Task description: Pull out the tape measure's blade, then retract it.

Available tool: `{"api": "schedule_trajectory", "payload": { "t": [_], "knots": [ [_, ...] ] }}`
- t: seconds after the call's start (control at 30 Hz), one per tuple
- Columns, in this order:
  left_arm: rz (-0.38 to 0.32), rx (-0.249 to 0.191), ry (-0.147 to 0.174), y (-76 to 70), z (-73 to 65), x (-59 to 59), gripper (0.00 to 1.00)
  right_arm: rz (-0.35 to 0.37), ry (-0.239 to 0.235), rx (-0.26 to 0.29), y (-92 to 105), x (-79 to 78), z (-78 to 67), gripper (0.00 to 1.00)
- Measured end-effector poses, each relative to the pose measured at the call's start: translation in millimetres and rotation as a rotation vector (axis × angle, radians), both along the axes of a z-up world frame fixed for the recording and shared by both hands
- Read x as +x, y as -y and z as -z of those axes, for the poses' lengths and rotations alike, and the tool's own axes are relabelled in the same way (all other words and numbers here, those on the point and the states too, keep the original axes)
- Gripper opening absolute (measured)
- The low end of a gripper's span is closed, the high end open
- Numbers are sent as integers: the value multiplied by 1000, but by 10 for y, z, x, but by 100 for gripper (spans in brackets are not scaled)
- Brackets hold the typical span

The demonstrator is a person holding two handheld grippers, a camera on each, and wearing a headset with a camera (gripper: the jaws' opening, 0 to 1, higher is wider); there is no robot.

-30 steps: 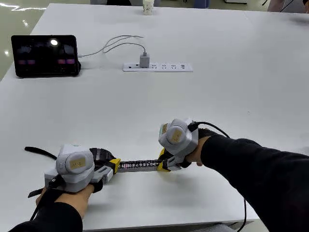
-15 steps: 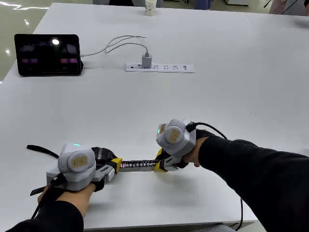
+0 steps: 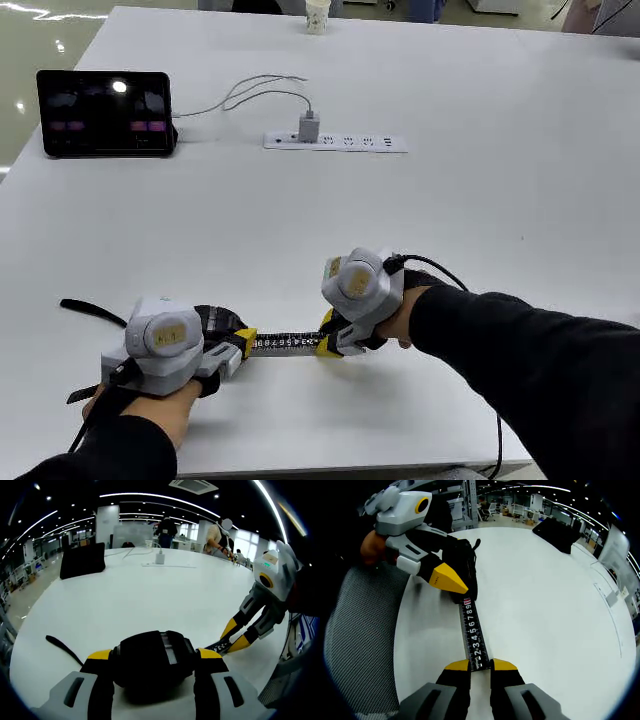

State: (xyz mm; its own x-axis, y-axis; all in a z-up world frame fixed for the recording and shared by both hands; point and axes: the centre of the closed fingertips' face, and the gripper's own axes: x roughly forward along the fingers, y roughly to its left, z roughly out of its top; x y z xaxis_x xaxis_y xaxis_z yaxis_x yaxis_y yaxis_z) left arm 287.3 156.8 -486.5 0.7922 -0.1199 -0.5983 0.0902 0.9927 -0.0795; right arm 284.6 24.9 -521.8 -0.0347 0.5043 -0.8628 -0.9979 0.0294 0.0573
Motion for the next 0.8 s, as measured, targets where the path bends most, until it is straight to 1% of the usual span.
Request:
{"api": "schedule_trajectory", "payload": {
  "t": [0.67, 0.8],
  "knots": [
    [7, -5, -3, -10, -1, -2, 60, 9, -5, 11, -124, -17, -1, 11],
    [8, -6, -2, -13, -1, -2, 60, 18, -12, 17, -150, -24, -3, 11]
  ]
}}
